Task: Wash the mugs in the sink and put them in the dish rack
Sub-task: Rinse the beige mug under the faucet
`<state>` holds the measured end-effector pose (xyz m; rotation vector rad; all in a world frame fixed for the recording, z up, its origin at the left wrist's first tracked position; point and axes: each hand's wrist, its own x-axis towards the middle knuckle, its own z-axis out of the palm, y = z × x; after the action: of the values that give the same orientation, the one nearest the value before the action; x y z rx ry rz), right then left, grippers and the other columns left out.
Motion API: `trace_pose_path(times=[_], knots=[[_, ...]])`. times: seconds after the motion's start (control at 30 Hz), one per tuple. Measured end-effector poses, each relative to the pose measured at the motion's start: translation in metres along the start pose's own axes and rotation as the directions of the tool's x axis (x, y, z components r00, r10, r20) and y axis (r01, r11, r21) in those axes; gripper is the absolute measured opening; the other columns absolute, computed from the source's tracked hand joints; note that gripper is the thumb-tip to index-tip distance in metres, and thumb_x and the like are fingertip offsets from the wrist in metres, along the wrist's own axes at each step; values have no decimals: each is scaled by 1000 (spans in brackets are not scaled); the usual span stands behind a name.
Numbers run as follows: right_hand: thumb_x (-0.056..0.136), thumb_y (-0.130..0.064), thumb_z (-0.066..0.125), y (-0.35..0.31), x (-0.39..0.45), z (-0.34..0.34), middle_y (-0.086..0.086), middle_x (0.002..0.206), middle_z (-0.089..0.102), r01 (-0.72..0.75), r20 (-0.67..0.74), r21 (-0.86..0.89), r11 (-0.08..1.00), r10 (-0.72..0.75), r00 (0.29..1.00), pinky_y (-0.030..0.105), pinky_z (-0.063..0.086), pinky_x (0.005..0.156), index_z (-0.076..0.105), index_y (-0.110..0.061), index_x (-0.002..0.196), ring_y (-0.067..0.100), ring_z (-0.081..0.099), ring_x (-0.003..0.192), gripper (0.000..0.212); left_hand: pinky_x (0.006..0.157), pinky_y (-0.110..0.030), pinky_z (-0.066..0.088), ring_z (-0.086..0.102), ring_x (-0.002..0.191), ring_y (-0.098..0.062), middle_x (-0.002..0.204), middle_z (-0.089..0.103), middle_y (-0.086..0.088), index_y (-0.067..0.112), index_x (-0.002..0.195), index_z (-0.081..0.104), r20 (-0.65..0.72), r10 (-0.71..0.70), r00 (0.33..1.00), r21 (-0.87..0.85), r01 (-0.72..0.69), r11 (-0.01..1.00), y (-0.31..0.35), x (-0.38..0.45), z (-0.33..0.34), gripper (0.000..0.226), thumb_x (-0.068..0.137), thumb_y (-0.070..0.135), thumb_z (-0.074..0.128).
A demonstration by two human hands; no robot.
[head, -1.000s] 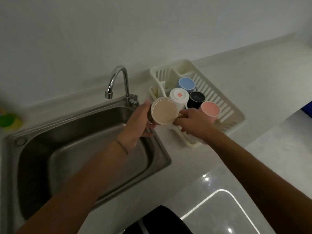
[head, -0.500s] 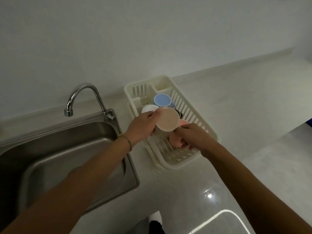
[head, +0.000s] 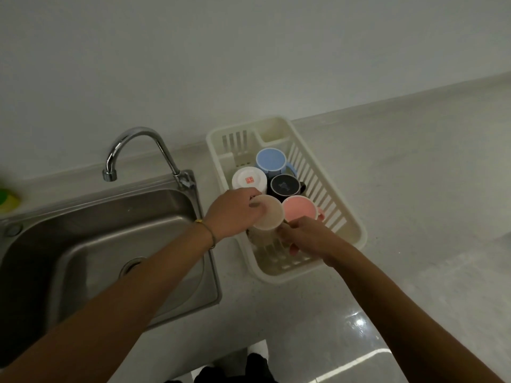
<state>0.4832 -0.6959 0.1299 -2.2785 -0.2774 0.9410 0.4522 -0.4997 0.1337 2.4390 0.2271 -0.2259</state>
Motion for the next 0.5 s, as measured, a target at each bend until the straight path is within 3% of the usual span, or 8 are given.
trace_pose_path(times=[0.07, 0.13, 0.27, 0.43, 0.5], knots=[[103, -48, 47, 3, 3, 0, 7, 81, 74, -7, 16, -15, 1000, 7, 1000, 30, 49, 74, 73, -14, 96, 17, 67, 74, 44, 95, -36, 50, 61, 121, -22, 135, 63, 4, 34, 142, 53, 113, 42, 993, 129, -57, 990, 2, -1, 2, 75, 77, 69, 66], [103, -48, 47, 5, 8, 0, 8, 84, 75, -5, 40, -44, 999, 7, 999, 34, 53, 81, 74, -14, 98, 21, 71, 79, 44, 97, -39, 50, 58, 123, -22, 140, 58, 5, 38, 147, 41, 171, 62, 983, 279, -109, 954, 2, 0, 5, 101, 61, 80, 72], [105, -45, 45, 6, 13, 0, 7, 90, 76, 13, 99, -108, 994, -2, 995, 34, 56, 83, 72, -13, 104, 22, 73, 83, 43, 76, -32, 43, 63, 106, -23, 125, 63, 2, 36, 137, 44, 109, 107, 988, 400, -142, 905, 0, 4, 10, 89, 64, 67, 83], [105, -37, 48, 8, 19, 3, -1, 77, 73, 22, 82, -294, 956, 2, 997, 22, 49, 64, 71, -12, 104, 7, 67, 65, 34, 76, -33, 42, 63, 104, -23, 118, 65, 2, 28, 130, 50, 85, 133, 987, 477, -158, 865, 3, 1, 17, 75, 70, 56, 83], [103, -38, 49, 12, 25, 9, -3, 78, 73, 31, 44, -406, 913, -14, 999, 35, 56, 82, 72, -16, 100, 12, 70, 71, 31, 81, -35, 47, 64, 102, -24, 118, 66, 1, 28, 127, 49, 88, 127, 988, 500, -154, 852, 1, 3, 24, 75, 67, 58, 83]])
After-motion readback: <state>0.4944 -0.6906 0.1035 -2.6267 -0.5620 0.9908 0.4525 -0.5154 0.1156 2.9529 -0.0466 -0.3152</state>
